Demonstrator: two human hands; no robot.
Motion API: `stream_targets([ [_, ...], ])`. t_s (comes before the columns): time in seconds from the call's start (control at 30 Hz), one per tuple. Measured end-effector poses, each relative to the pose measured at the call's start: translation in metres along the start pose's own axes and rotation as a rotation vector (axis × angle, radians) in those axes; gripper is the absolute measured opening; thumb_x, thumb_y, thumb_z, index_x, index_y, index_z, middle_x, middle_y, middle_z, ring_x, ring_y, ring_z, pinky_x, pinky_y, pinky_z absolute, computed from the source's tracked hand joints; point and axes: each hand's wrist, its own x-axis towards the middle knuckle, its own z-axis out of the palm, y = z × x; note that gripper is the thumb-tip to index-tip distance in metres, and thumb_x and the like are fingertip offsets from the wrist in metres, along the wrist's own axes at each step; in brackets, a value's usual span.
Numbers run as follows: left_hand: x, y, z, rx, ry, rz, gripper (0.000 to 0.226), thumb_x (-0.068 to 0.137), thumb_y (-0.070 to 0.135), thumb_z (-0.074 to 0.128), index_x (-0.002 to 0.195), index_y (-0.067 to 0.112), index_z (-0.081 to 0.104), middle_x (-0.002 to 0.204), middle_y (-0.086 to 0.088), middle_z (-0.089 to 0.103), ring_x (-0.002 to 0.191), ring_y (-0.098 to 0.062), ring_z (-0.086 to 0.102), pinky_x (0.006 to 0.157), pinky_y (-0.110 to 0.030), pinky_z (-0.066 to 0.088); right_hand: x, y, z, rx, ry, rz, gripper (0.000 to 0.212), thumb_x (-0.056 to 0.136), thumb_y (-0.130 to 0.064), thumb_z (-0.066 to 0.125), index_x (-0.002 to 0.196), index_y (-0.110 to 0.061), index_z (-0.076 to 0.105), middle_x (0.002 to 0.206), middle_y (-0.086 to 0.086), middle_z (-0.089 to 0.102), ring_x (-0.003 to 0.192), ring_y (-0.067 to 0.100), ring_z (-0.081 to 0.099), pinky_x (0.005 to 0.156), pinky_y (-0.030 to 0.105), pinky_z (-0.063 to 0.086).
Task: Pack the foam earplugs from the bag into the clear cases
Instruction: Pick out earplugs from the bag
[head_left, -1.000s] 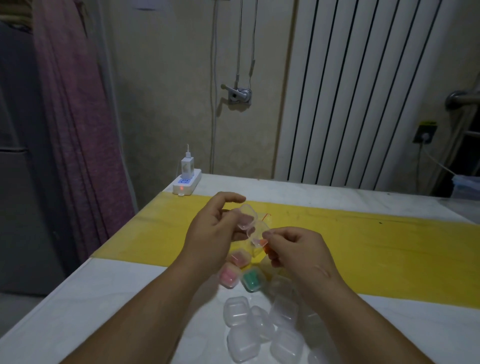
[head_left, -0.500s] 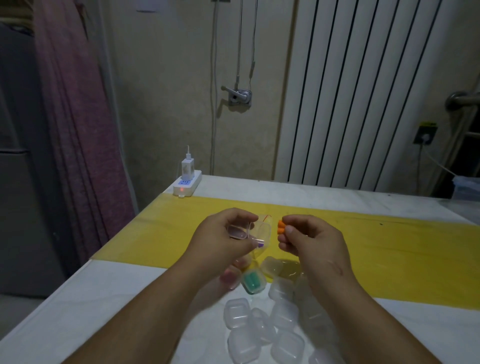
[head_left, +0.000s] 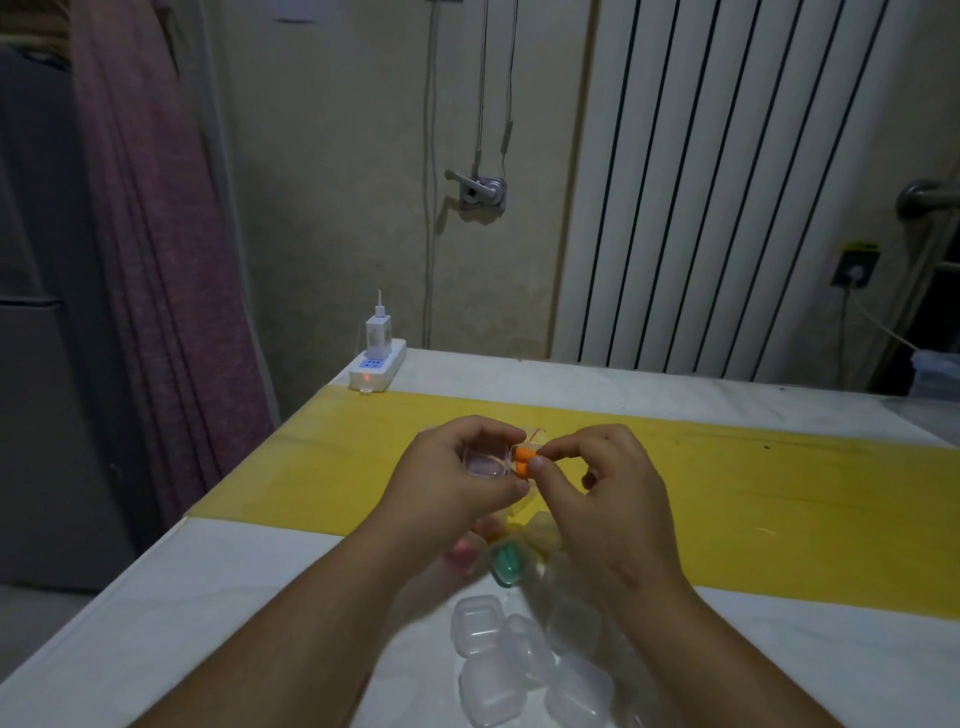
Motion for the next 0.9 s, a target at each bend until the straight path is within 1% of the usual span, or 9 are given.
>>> stream_targets([
  [0.13, 0.000, -0.002, 0.000, -0.036, -0.028, 0.019, 0.038, 0.070, -0.007, 0.079, 0.096, 0.020, 0.073, 0.082, 0.009, 0.072, 0.074, 0.000, 0.066, 0.063, -0.021, 0.056, 0.000, 0.002, 0.000, 0.089, -0.013, 0.102, 0.006, 0.083, -0.031, 0.071, 0.078, -0.030, 0.068, 0.082, -0.012, 0.060, 0.071, 0.001, 0.052, 0.060, 0.009, 0.037],
  [0.2, -0.001, -0.001, 0.001, -0.021, -0.043, 0.033, 0.040, 0.070, -0.008, 0.078, 0.098, 0.021, 0.072, 0.083, 0.007, 0.072, 0.073, 0.000, 0.066, 0.064, -0.019, 0.055, 0.000, 0.001, 0.001, 0.242, -0.049, 0.209, 0.012, 0.083, -0.026, 0.071, 0.077, -0.026, 0.061, 0.077, -0.004, 0.064, 0.067, 0.008, 0.057, 0.061, 0.026, 0.046],
  [0.27, -0.001, 0.000, 0.001, -0.045, -0.059, 0.017, 0.044, 0.073, -0.009, 0.075, 0.105, 0.020, 0.069, 0.083, 0.002, 0.071, 0.073, -0.007, 0.068, 0.067, -0.027, 0.058, 0.001, 0.000, 0.001, 0.384, -0.076, 0.316, 0.019, 0.083, -0.021, 0.071, 0.078, -0.024, 0.053, 0.083, 0.009, 0.068, 0.071, 0.021, 0.065, 0.061, 0.041, 0.052],
  [0.33, 0.002, 0.001, 0.000, -0.211, -0.071, -0.057, 0.042, 0.075, -0.005, 0.070, 0.109, 0.019, 0.062, 0.081, -0.007, 0.071, 0.073, -0.024, 0.069, 0.069, -0.038, 0.058, 0.001, -0.003, -0.002, 0.515, -0.096, 0.405, 0.021, 0.084, -0.013, 0.070, 0.086, -0.020, 0.051, 0.087, 0.016, 0.068, 0.065, 0.017, 0.067, 0.057, 0.036, 0.052],
  [0.43, 0.005, 0.001, -0.002, -0.456, -0.124, -0.166, 0.028, 0.070, 0.008, 0.054, 0.097, 0.013, 0.058, 0.081, -0.018, 0.068, 0.076, -0.036, 0.066, 0.068, -0.038, 0.058, 0.003, -0.006, -0.006, 0.570, -0.082, 0.468, 0.019, 0.084, -0.010, 0.071, 0.095, -0.014, 0.056, 0.079, 0.010, 0.067, 0.057, 0.007, 0.064, 0.055, 0.029, 0.052],
  [0.57, 0.003, -0.004, -0.001, -0.329, -0.191, -0.089, 0.016, 0.078, 0.017, 0.071, 0.094, 0.020, 0.069, 0.092, -0.011, 0.071, 0.089, -0.036, 0.068, 0.086, -0.050, 0.055, 0.003, -0.008, -0.006, 0.680, -0.104, 0.518, 0.016, 0.082, -0.011, 0.074, 0.090, -0.008, 0.061, 0.071, 0.005, 0.066, 0.056, 0.009, 0.063, 0.055, 0.028, 0.050],
  [0.7, 0.000, -0.004, 0.000, -0.221, -0.155, -0.034, 0.032, 0.071, 0.018, 0.077, 0.100, 0.030, 0.075, 0.102, -0.007, 0.074, 0.098, -0.032, 0.069, 0.091, -0.068, 0.044, 0.002, -0.012, -0.005, 0.887, -0.132, 0.580, 0.004, 0.092, -0.009, 0.061, 0.090, -0.007, 0.063, 0.075, 0.010, 0.069, 0.064, 0.018, 0.064, 0.061, 0.028, 0.053],
  [0.8, 0.000, -0.003, 0.000, -0.172, -0.119, -0.025, 0.037, 0.070, 0.001, 0.077, 0.096, 0.028, 0.075, 0.096, -0.008, 0.074, 0.088, -0.023, 0.069, 0.085, -0.066, 0.048, 0.003, -0.011, -0.005, 0.918, -0.128, 0.589, 0.019, 0.096, -0.013, 0.052, 0.093, 0.000, 0.066, 0.082, 0.015, 0.070, 0.070, 0.022, 0.064, 0.063, 0.030, 0.054],
  [0.9, -0.001, 0.000, 0.001, -0.101, -0.100, -0.010, 0.043, 0.074, -0.009, 0.075, 0.101, 0.024, 0.072, 0.096, -0.013, 0.072, 0.081, -0.020, 0.066, 0.078, -0.054, 0.055, 0.002, -0.009, -0.003, 0.774, -0.186, 0.533, 0.022, 0.091, -0.025, 0.064, 0.089, -0.005, 0.072, 0.085, 0.012, 0.075, 0.073, 0.018, 0.070, 0.066, 0.030, 0.054],
])
